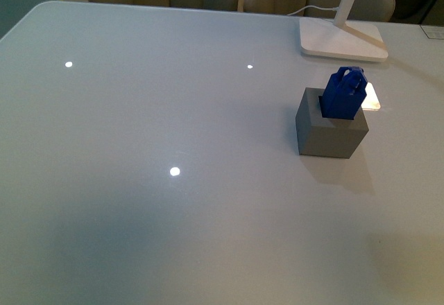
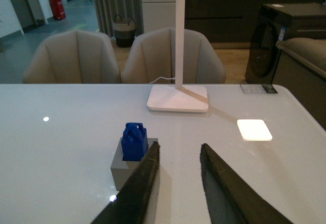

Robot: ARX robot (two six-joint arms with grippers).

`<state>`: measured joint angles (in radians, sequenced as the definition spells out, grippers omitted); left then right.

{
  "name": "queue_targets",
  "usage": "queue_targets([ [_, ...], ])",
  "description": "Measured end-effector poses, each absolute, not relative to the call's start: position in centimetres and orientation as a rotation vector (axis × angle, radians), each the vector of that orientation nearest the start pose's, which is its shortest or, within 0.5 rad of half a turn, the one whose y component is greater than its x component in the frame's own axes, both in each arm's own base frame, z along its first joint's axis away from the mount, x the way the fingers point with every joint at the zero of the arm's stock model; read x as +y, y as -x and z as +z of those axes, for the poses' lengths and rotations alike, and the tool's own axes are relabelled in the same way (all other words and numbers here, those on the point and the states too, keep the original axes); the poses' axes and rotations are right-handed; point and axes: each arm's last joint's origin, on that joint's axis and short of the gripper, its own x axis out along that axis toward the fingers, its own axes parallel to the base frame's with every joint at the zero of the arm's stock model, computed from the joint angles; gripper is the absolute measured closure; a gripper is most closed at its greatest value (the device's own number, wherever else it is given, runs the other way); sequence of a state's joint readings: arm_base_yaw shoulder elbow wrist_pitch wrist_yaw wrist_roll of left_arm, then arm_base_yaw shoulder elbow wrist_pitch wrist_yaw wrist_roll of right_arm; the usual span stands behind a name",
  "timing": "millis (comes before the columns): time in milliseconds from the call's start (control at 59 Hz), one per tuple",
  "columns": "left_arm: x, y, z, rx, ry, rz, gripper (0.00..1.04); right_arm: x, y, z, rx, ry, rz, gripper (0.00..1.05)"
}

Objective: Insert blue part into gray base

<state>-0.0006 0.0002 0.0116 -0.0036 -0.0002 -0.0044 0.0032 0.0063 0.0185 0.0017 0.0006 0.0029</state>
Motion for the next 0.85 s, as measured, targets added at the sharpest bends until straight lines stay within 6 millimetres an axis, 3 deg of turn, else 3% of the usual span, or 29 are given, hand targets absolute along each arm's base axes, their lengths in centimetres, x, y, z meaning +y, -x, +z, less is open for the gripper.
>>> queue_targets([
  [322,0.0,-9.7,16.71,-0.008,0.004,0.0,0.07,0.03,-9.69,16.95,-0.014,-0.003,0.003,0.08],
  [847,0.0,-9.7,16.71,-0.008,0.004,0.0,0.07,0.03,-9.69,16.95,-0.014,-0.003,0.003,0.09],
])
